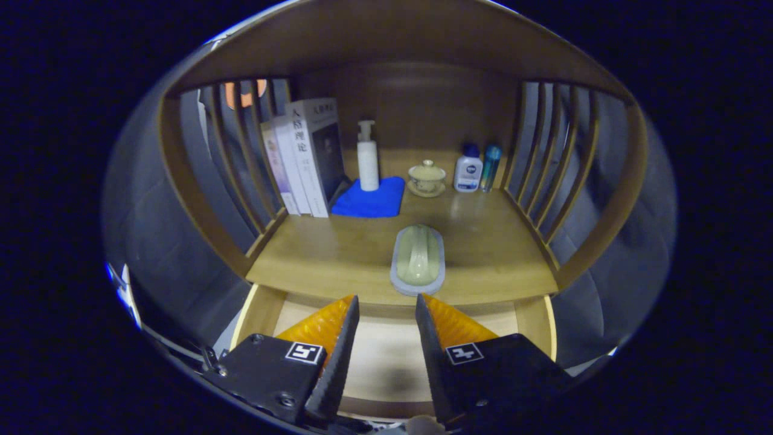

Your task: Pull open the drawer, take out the items inside it, and place them on the countertop above the cabinet.

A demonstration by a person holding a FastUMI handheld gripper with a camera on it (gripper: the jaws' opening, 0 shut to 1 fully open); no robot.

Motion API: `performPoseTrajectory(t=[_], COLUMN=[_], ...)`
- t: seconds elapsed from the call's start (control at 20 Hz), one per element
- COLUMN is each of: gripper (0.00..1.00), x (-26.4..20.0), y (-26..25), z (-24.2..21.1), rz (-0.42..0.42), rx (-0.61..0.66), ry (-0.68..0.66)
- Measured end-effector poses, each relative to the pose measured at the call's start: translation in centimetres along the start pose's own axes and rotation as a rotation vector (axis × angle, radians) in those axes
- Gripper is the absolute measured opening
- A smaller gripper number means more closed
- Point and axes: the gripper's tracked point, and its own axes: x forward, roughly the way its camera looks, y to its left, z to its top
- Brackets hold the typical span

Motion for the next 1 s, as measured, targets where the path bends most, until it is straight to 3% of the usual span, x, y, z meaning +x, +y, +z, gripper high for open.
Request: performPoseTrajectory(t=[0.1,0.2,0.6,0.8,1.0], gripper=[0.62,0.82,0.98,0.98,0.98], x=[-2.8,-5.6,-18.3,-21.5,-21.9], y=[0.7,1.5,2.9,0.9,-0.3], z=[-0.6,-1.1,-2.1,-4.6,-8.9], rz=[0.016,0.032,0.077,0.047,0.047], rx=[-0.003,0.007,-0.019,-0.007,0.006], ry=[-0.078,-0.156,-0.499,-0.604,-0.627])
